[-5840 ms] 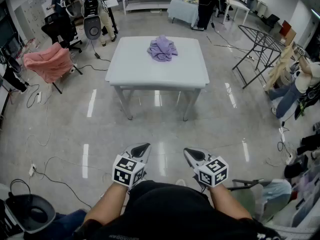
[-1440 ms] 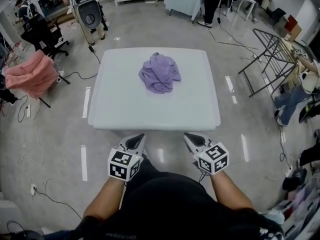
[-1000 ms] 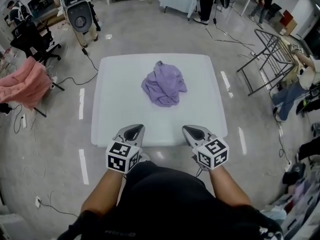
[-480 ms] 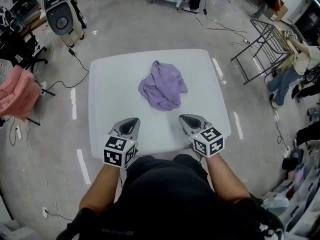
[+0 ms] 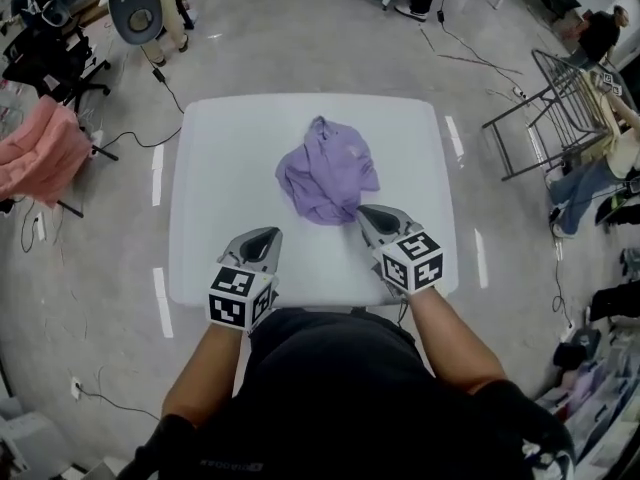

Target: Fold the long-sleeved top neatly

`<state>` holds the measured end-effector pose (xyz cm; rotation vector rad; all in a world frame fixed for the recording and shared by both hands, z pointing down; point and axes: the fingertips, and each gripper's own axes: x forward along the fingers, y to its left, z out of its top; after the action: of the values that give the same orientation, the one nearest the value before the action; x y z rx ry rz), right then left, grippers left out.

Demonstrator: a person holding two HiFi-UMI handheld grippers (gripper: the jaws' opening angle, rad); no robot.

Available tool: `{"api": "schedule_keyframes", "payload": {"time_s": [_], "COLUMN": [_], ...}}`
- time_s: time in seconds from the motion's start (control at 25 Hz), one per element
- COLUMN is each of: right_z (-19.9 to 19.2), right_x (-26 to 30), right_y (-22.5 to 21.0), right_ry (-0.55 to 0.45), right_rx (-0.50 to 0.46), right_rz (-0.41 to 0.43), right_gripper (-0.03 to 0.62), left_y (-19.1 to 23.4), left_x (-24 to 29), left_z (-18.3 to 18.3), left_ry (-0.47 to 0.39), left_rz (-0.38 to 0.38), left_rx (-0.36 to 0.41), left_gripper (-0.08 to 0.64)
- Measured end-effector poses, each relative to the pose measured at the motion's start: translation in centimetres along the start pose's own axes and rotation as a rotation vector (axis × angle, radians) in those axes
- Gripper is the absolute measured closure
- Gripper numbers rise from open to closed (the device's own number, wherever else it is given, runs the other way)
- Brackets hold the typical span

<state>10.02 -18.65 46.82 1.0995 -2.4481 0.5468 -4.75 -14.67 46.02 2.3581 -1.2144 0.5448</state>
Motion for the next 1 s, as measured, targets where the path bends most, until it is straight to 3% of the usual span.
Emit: {"api": "schedule_keyframes", "payload": {"time_s": [0.16,0.32,0.4,0.52,0.56,0.64,0.8,1.0], "right_z": [-0.5,-1.0,-1.5,-1.6,-1.5,-1.4,-1.6,-2.3], "right_x": [3.6,6.2,7.2,7.8,7.8,7.8,7.2,7.6], "right_y": [-2.7,-4.7,-4.6,-2.9,-2.0,-0.2,2.2,2.9], "right_ry": [0.047,0.077,0.103,0.11,0.106,0.098,0.087,0.091], "right_rx": [0.015,0.066,0.076,0.018,-0.006,-0.031,-0.028,-0.017], "right_rz": [-0.007,-0.034,-0.024,0.026,0.051,0.101,0.159,0.161], "right_gripper": [0.452,0.42,0.429,0.566,0.582,0.581,0.581,0.581], "left_y": [0.0,0.3,0.8,1.2,1.3,1.4,1.7,2.2], "left_x": [1.2,1.8,2.1,2.8,3.1,4.0,6.7,11.0], "left_z": [0.0,-0.1,0.0,0.4,0.6,1.1,1.8,2.2], "left_ry": [0.012,0.02,0.027,0.028,0.027,0.024,0.014,0.02], "left_rz": [0.035,0.052,0.063,0.065,0.058,0.037,-0.02,-0.085], "left_rx": [-0.026,-0.052,-0.065,-0.061,-0.063,-0.086,-0.196,-0.378], "left_gripper": [0.555,0.555,0.555,0.552,0.536,0.474,0.472,0.472]}}
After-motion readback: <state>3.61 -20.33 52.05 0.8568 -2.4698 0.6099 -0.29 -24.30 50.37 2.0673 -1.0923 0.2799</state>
